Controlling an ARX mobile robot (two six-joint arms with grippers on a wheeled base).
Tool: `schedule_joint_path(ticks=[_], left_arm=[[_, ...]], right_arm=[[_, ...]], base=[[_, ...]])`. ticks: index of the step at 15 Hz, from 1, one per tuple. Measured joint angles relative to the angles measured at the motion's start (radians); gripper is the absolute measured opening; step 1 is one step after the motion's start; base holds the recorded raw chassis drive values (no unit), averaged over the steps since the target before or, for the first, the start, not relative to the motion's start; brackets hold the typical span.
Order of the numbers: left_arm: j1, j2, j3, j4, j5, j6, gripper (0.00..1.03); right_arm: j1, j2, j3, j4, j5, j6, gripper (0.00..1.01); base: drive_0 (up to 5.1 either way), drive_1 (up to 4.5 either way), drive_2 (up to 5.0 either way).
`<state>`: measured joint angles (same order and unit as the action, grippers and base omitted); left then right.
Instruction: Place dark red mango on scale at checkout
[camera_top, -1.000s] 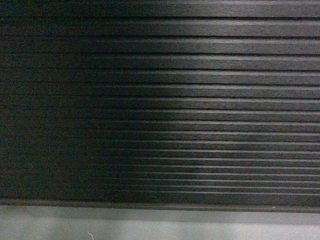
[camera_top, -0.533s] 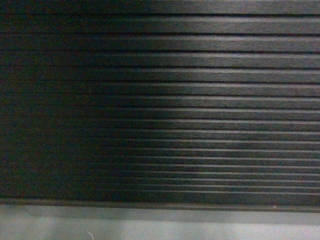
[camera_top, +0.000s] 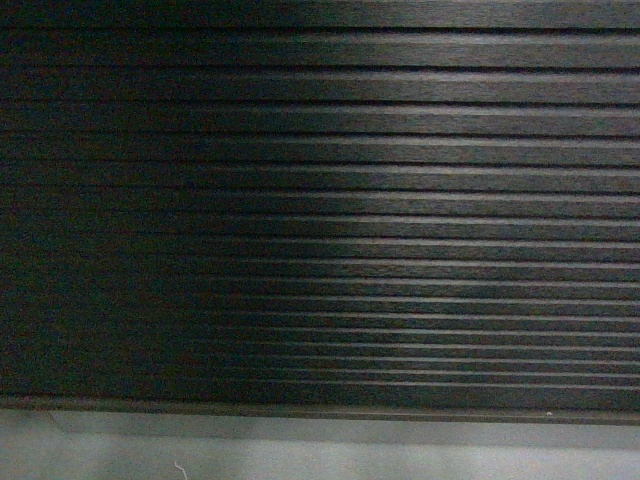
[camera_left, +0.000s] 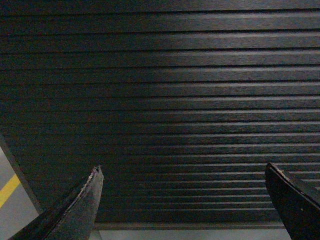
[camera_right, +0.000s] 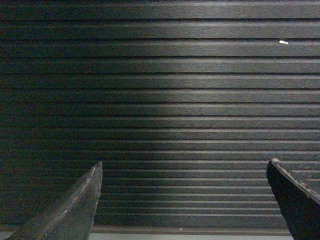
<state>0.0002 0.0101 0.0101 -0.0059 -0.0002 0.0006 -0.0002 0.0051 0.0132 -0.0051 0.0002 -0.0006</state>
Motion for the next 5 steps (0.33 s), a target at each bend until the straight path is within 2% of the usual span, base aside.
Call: schedule_joint_path(ticks=[5], left_arm=[[0.000, 0.000, 0.000, 0.000, 0.000, 0.000, 0.98]], right_arm=[[0.000, 0.000, 0.000, 0.000, 0.000, 0.000, 0.98]], base=[[0.0, 0.00, 0.0]])
